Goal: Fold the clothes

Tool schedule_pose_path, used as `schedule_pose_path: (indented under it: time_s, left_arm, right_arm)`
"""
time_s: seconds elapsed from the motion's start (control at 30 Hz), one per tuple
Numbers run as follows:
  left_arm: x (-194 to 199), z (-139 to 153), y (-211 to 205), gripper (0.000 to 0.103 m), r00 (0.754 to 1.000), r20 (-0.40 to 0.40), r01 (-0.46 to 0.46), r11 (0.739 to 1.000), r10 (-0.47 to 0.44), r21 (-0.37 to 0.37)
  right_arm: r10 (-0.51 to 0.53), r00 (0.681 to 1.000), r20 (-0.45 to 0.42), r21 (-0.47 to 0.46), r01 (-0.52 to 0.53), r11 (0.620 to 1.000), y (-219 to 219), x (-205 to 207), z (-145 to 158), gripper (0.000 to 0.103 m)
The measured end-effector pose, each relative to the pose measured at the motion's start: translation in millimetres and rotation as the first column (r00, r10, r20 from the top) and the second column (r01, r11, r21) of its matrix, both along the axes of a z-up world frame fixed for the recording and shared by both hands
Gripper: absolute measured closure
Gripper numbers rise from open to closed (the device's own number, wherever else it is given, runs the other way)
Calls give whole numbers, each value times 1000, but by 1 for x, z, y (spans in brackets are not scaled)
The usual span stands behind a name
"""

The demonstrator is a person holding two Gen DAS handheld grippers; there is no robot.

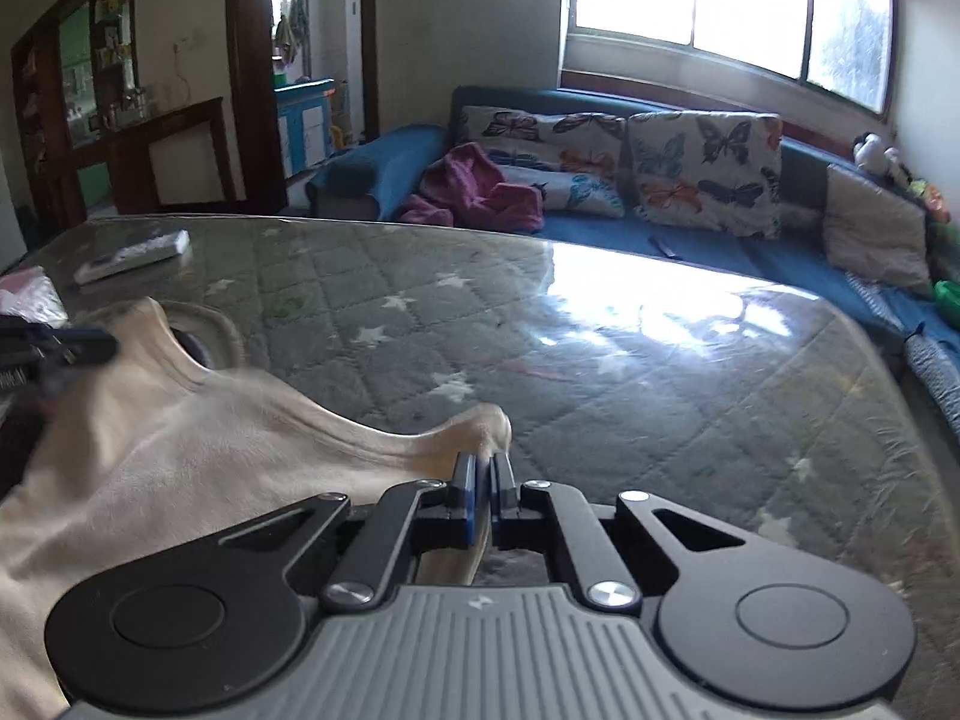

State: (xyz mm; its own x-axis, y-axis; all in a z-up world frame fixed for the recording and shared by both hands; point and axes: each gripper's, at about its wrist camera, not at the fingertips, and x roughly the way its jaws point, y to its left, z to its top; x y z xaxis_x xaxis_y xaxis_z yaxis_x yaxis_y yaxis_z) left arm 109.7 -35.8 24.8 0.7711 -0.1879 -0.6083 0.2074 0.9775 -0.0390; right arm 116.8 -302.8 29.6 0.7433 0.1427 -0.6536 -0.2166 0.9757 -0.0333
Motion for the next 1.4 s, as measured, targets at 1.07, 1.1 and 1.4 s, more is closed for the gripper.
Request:
schedule_pose_path:
  time_s: [1.07,1.1,1.4]
  left_arm:
    - [-91,26,-18,83,994,-18,111,993,-112,-33]
    - [-103,25,-24,83,990,-18,139,990,-140,-35]
    - [-186,7,-57,83,947,-6,322,947,-322,-12]
  right_arm:
    - [229,971,-75,-61,-233,970,10,-96,18,74]
    - [252,965,-76,-70,-257,964,14,-107,17,74]
    - [356,932,-69,-155,-362,919,40,-174,4,73]
